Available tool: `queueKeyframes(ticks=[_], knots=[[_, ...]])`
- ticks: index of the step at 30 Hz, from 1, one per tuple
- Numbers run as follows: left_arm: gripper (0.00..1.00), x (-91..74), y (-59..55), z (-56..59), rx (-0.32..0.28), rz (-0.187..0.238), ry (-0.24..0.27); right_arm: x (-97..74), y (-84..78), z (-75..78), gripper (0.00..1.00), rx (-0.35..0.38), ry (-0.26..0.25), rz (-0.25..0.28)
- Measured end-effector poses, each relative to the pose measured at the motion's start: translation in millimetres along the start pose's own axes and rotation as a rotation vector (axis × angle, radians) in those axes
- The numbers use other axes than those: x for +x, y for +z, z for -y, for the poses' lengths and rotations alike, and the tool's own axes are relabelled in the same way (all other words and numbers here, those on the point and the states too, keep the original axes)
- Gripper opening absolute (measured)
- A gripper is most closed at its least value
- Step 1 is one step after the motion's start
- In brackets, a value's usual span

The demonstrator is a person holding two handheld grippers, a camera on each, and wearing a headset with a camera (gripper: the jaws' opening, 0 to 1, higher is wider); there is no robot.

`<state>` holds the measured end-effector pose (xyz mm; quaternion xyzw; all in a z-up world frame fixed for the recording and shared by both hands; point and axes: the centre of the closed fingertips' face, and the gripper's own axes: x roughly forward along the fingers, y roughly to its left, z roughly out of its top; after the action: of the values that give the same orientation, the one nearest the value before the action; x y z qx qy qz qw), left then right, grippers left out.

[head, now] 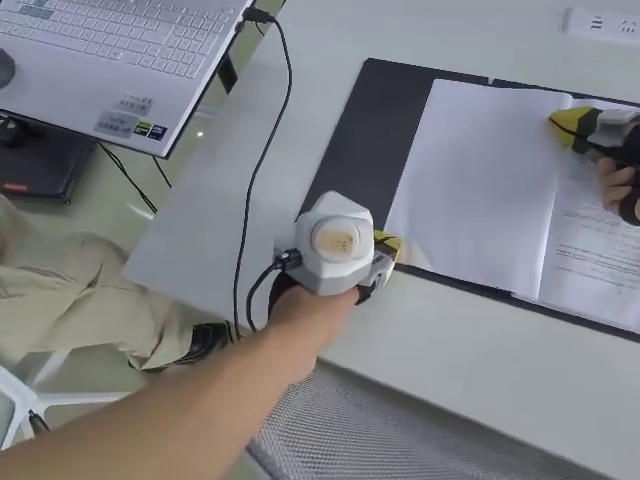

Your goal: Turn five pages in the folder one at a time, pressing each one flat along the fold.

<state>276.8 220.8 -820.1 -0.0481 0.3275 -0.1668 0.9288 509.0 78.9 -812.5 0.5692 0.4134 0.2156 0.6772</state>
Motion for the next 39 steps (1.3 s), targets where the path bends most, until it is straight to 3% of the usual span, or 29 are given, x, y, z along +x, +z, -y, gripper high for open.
queueKeyframes(ticks=[4,6,11,15,25,27,32,34,39], knots=[[0.0,0.2,-0.3,0.0,-0.003,0.003,0.002,7.7,10.1,-6.7,0.0,-0.007,-0.006,0.036],[0.0,0.0,-0.2,0.0,-0.003,0.004,0.003,8.7,4.9,-13.4,0.0,-0.011,-0.007,0.053],[0.0,-0.4,-0.2,0.1,-0.01,0.006,0.006,15.3,19.4,-14.0,0.0,0.003,-0.013,0.091],[0.0,-0.8,-0.2,0.2,-0.006,0.004,0.007,16.9,22.6,-12.4,0.0,0.003,-0.018,0.085],[0.0,-2.6,-0.1,1.5,0.006,-0.001,0.005,-4.8,-21.5,-7.8,0.0,-0.029,-0.03,-0.061],[0.0,-3.1,-0.1,1.9,0.001,-0.003,0.005,-14.9,-40.9,-10.6,0.0,-0.031,-0.026,-0.096],[0.0,-1.2,-0.8,1.0,0.022,-0.01,0.004,-31.1,-62.0,-11.1,0.0,-0.023,-0.027,-0.117],[0.0,-1.0,-0.8,1.0,0.025,-0.012,0.002,-41.8,-81.3,-16.5,0.0,-0.025,-0.025,-0.129],[0.0,-2.4,-0.3,2.3,0.042,-0.017,0.001,-47.1,-73.8,-1.1,0.0,-0.005,-0.017,-0.143]])
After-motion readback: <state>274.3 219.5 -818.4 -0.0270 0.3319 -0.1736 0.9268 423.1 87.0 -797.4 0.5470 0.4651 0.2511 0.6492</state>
